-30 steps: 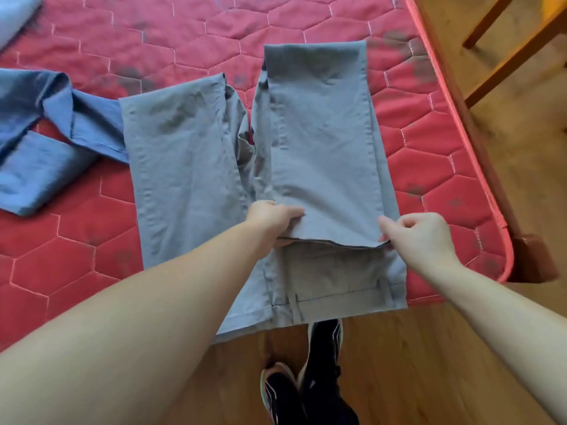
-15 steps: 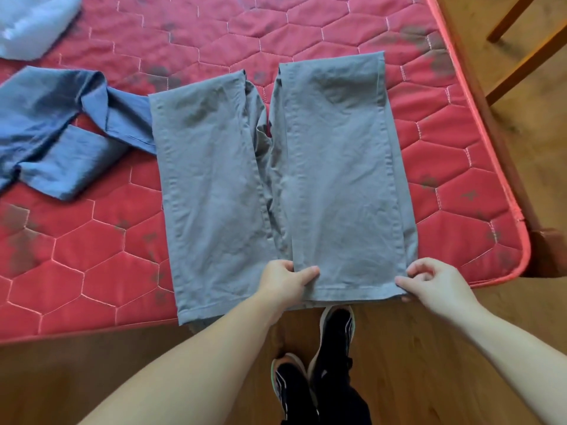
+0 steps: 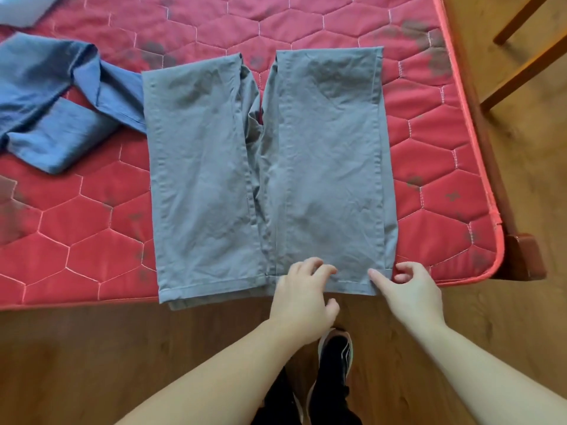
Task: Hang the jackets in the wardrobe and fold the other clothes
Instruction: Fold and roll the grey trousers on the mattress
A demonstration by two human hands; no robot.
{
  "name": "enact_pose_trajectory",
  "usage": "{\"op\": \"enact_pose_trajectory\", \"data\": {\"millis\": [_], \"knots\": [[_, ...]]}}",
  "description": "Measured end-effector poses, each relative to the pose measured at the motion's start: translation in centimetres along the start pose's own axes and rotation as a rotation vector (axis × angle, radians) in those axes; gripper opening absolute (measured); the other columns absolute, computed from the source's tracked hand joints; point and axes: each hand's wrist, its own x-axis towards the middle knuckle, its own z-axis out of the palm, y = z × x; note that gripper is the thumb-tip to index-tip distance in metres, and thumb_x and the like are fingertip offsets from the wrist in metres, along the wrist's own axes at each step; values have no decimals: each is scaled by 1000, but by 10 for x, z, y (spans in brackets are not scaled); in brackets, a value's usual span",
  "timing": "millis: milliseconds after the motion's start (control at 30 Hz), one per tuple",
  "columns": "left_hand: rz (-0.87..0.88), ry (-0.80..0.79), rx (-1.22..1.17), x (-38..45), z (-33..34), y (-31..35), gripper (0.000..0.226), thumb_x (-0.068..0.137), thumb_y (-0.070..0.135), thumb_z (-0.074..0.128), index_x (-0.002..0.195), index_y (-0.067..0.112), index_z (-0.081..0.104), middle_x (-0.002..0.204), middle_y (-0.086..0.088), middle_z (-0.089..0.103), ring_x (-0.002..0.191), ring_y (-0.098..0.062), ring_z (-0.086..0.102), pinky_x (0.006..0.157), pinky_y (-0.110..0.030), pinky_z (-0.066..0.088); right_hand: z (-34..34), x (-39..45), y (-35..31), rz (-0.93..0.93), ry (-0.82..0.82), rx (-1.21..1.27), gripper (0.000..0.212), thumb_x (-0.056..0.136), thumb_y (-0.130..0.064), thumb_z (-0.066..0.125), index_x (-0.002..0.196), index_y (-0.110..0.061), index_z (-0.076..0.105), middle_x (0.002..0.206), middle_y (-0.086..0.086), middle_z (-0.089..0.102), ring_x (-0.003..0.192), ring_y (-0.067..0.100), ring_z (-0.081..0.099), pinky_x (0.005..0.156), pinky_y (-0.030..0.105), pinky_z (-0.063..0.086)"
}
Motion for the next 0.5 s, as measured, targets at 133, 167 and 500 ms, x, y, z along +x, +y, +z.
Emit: {"op": "enact_pose_trajectory", "data": {"millis": [133,167,500], "knots": [[-192,-158,-58,14,2,12,69,86,61,56,146,37,31,143,6,32,136,-18,27,109,-37,32,-4,5,-5,56,-138,25,29,75,-36,79,89,-13,67,82,-3,66,81,19,62,71,34,45],[-256,-167,-165,18,-1,15,76,83,69,52,148,37,27,145,5,33,136,-18,28,111,-39,31,-7,6,-8,54,-178,47,23,76,-32,78,85,-13,68,82,-2,68,80,19,64,72,35,49],[-604,-204,-1145,50,-96,41,54,90,68,45,125,28,55,122,5,57,118,-17,54,99,-42,45,-9,-31,-115,-435,-173,80,23,75,-16,67,59,-16,51,73,-2,54,67,9,52,59,22,39]]}}
